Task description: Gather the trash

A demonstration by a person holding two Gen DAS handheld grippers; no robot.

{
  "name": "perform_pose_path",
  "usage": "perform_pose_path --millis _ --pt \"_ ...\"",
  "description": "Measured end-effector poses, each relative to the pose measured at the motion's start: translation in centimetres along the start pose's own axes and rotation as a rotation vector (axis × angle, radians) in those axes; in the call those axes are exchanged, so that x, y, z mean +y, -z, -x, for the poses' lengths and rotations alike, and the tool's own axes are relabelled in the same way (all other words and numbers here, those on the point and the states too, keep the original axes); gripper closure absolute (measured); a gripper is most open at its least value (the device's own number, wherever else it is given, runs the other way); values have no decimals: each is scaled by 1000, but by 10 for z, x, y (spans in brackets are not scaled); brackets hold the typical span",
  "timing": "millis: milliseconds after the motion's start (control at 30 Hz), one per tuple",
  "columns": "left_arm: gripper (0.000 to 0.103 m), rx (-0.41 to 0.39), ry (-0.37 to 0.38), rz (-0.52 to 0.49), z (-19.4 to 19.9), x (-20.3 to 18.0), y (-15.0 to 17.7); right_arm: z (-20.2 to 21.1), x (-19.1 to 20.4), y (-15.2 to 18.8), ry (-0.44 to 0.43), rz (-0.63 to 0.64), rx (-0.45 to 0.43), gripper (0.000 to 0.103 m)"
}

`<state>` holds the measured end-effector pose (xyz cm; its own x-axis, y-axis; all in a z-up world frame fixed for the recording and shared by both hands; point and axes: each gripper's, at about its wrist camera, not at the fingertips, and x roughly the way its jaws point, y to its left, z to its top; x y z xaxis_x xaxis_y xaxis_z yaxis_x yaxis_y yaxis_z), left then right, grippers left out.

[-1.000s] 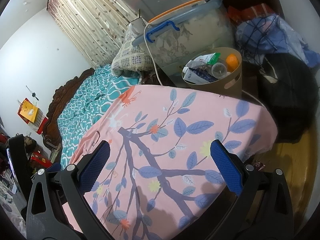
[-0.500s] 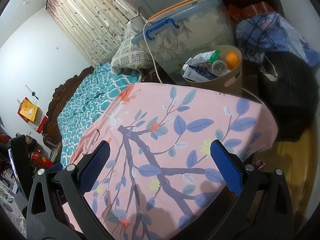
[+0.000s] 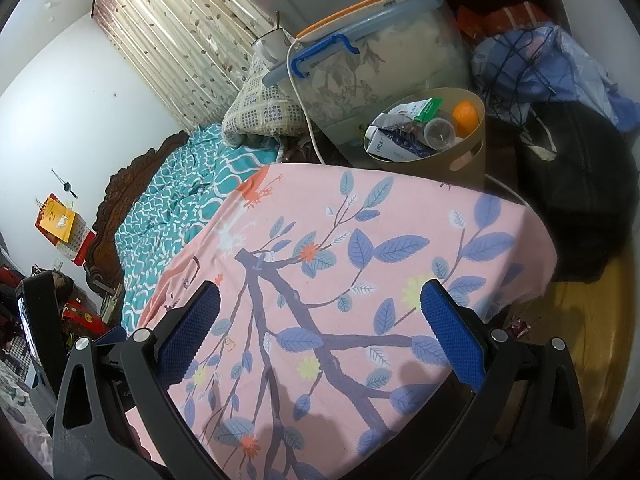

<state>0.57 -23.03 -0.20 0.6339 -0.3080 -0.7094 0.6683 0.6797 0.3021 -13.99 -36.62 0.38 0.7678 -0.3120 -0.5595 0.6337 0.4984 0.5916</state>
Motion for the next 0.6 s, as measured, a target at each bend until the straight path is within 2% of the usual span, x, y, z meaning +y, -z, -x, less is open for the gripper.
perform_pose_path --millis 600 --pt "9 -1 -5 -6 0 -1 -1 -1 1 1 -1 1 0 4"
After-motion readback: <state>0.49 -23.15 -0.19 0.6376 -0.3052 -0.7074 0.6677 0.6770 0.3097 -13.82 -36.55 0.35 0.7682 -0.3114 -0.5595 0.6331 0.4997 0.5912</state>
